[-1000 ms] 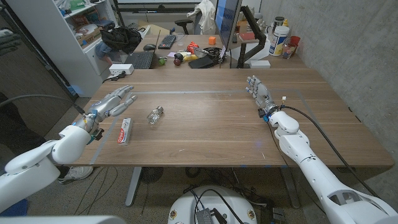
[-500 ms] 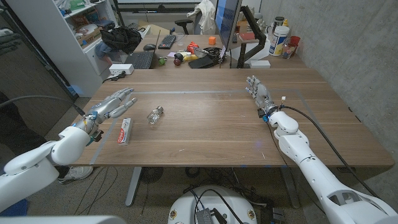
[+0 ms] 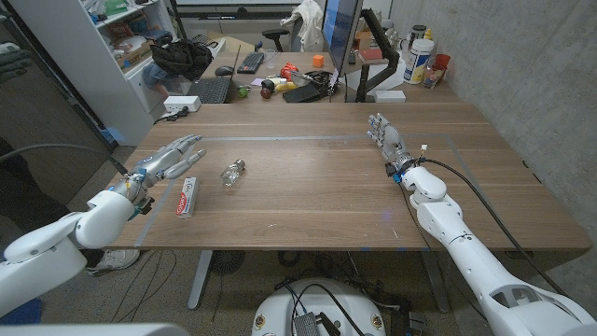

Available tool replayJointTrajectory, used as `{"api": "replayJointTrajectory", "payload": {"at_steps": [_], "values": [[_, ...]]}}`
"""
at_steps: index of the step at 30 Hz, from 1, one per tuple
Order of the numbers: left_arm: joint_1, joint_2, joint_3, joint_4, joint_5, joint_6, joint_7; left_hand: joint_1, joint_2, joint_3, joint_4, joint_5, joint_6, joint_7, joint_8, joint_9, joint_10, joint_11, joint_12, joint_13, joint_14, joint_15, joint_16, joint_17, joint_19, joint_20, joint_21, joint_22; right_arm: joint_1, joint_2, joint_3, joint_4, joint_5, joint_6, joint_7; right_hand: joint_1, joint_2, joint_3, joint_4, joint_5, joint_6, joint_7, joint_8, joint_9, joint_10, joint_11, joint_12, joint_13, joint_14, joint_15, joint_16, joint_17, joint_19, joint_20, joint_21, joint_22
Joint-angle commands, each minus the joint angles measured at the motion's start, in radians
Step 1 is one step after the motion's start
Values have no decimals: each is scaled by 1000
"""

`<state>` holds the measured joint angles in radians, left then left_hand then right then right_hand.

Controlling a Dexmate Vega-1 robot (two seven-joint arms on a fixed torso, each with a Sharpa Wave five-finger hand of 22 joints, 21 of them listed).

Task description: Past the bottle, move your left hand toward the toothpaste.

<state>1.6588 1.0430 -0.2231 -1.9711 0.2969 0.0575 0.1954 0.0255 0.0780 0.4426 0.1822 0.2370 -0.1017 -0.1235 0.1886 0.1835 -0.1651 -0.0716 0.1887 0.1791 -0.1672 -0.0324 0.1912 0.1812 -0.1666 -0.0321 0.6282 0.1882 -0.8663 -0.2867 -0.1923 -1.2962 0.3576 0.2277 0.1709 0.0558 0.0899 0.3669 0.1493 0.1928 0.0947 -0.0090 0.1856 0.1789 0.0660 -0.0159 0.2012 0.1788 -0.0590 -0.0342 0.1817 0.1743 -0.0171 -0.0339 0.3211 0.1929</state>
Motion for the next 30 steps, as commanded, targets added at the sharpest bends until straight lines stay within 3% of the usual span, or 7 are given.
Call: {"api": "replayJointTrajectory", "payload": {"at_steps": [1,30], "values": [[10,5,-3,-3,1,12,-16,3,97,12,0,2,0,-1,4,5,-3,-7,2,2,-86,-14,1,4,-84,-34,-4,2,1,0,-3,0,-3,0,-1,-9,80,-3,2,0,8,-2,3,4,8,0,5,4,-2,-16,5,2,6,-103,-4,6],[12,31,10,15,3,23,-39,8,95,19,0,0,-6,1,2,5,-11,-7,0,2,-97,-16,0,4,-95,-34,-9,2,14,8,-16,9,-15,-7,-7,-9,80,-4,2,0,7,0,3,4,8,-2,5,4,-2,-14,4,2,7,-102,-7,6]]}}
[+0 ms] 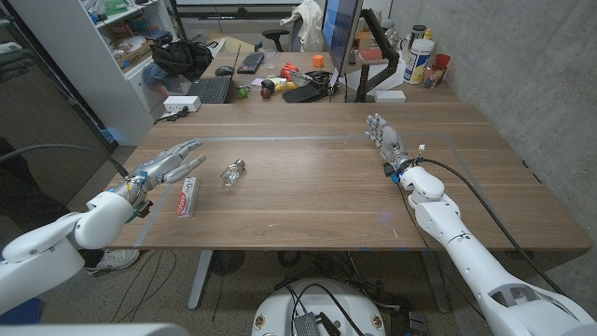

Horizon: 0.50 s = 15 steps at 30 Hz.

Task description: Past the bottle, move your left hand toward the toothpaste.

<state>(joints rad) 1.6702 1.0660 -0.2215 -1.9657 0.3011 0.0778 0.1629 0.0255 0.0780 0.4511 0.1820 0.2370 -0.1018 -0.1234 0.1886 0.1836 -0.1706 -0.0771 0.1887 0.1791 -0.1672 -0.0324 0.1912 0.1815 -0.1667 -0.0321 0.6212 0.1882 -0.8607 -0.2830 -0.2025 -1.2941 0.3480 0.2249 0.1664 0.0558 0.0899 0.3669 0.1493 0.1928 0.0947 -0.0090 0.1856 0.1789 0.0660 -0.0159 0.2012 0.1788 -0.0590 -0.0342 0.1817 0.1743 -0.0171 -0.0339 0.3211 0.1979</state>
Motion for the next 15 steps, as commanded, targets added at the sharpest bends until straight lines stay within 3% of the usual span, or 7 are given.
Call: {"api": "replayJointTrajectory", "payload": {"at_steps": [1,15], "values": [[1,10,9,10,0,5,-7,8,95,11,0,0,-5,0,2,5,-6,-1,-1,2,-97,-16,0,3,-95,-34,-2,2,9,5,-6,8,-7,-4,-3,-9,81,-4,2,0,7,-1,3,4,8,-2,5,4,-2,-14,4,2,7,-103,-7,1],[13,21,6,7,2,20,-18,12,97,17,-1,0,-8,-4,2,6,-13,-2,-2,3,-105,-15,-1,3,-103,-33,-5,2,14,7,-9,15,-10,-2,-1,-8,81,-4,2,0,6,-1,2,4,8,-1,5,4,-2,-14,4,2,8,-102,-8,1]]}}
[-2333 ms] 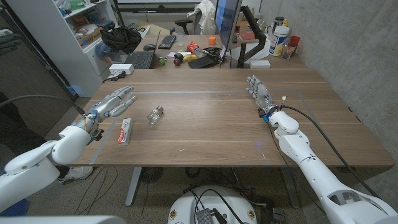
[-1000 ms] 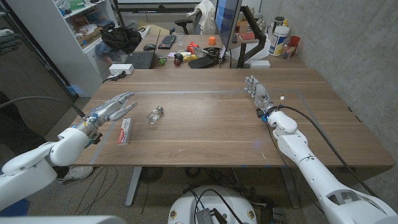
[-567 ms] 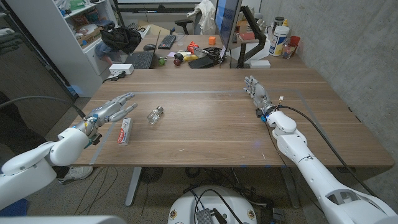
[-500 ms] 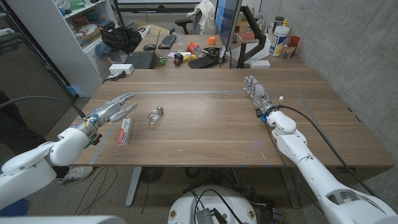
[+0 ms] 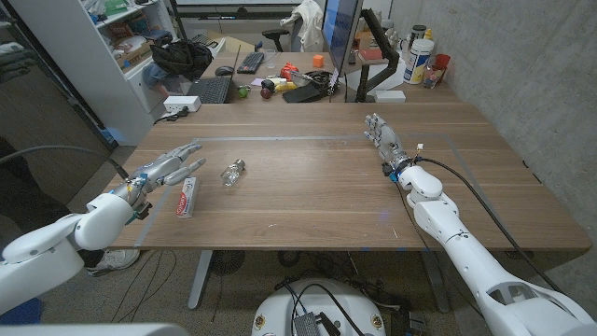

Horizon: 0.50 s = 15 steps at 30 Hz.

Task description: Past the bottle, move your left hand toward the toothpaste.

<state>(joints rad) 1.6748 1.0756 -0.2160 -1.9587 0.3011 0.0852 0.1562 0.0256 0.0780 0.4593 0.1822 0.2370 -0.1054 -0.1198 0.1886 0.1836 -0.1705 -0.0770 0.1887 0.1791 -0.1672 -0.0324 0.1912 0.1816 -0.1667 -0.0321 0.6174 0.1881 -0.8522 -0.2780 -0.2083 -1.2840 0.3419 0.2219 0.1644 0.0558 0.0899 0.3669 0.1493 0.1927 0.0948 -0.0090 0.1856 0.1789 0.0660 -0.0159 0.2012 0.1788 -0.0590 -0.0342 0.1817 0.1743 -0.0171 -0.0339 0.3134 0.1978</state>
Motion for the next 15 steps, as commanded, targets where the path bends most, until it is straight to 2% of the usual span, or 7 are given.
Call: {"api": "replayJointTrajectory", "payload": {"at_steps": [1,15], "values": [[8,12,0,0,2,14,-13,12,97,9,-2,0,-5,-7,2,6,-14,-2,-2,3,-106,-15,-1,3,-104,-32,-2,2,5,2,-3,4,-3,0,0,-8,81,-4,2,0,6,0,2,4,8,0,5,4,-2,-14,4,2,8,-101,0,1],[10,26,10,4,6,24,-23,18,102,20,-3,0,-4,-12,3,6,-13,-4,0,3,-107,-15,0,3,-106,-32,-3,2,5,2,-5,3,-5,-1,0,-9,81,-5,2,0,6,-1,2,4,8,-2,5,4,-1,-15,5,2,8,-102,-2,1]]}}
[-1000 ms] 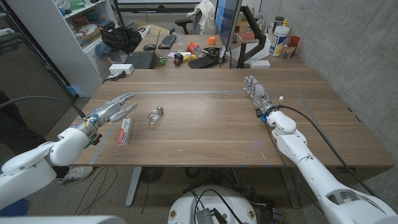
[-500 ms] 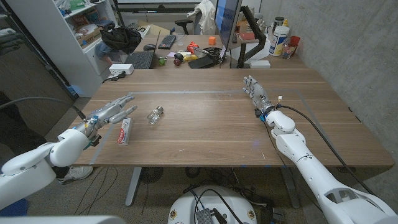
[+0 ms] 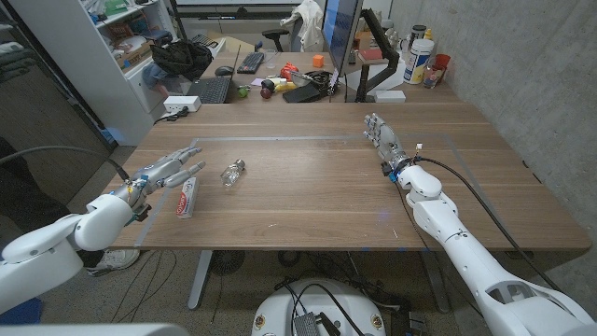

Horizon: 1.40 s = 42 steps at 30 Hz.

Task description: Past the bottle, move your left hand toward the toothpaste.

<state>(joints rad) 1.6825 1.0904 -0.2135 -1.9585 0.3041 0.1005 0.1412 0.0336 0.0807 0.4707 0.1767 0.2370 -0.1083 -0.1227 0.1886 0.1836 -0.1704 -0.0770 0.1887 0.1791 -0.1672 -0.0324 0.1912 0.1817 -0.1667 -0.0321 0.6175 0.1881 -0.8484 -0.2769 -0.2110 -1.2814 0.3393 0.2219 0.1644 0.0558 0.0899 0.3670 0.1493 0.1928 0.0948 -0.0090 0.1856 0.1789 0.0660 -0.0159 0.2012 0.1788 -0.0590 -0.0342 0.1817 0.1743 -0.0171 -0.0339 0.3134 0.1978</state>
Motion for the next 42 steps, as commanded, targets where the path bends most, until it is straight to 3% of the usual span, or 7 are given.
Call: {"api": "replayJointTrajectory", "payload": {"at_steps": [1,42], "values": [[2,12,8,5,3,9,-9,11,100,9,3,0,-2,-8,2,6,-11,-3,1,3,-108,-14,0,3,-106,-30,-3,2,1,0,-2,0,-3,-2,-1,-9,81,-5,2,0,6,-1,2,4,7,-2,5,4,-1,-16,5,2,8,-102,-2,1],[22,35,10,13,-3,15,-36,24,101,35,2,-2,-7,-11,3,6,-8,-4,2,3,-109,-14,3,3,-111,-30,-6,3,12,7,-17,1,-16,-10,-2,-9,81,-6,2,0,7,-1,3,4,7,-2,5,4,-2,-15,4,2,9,-102,-5,2]]}}
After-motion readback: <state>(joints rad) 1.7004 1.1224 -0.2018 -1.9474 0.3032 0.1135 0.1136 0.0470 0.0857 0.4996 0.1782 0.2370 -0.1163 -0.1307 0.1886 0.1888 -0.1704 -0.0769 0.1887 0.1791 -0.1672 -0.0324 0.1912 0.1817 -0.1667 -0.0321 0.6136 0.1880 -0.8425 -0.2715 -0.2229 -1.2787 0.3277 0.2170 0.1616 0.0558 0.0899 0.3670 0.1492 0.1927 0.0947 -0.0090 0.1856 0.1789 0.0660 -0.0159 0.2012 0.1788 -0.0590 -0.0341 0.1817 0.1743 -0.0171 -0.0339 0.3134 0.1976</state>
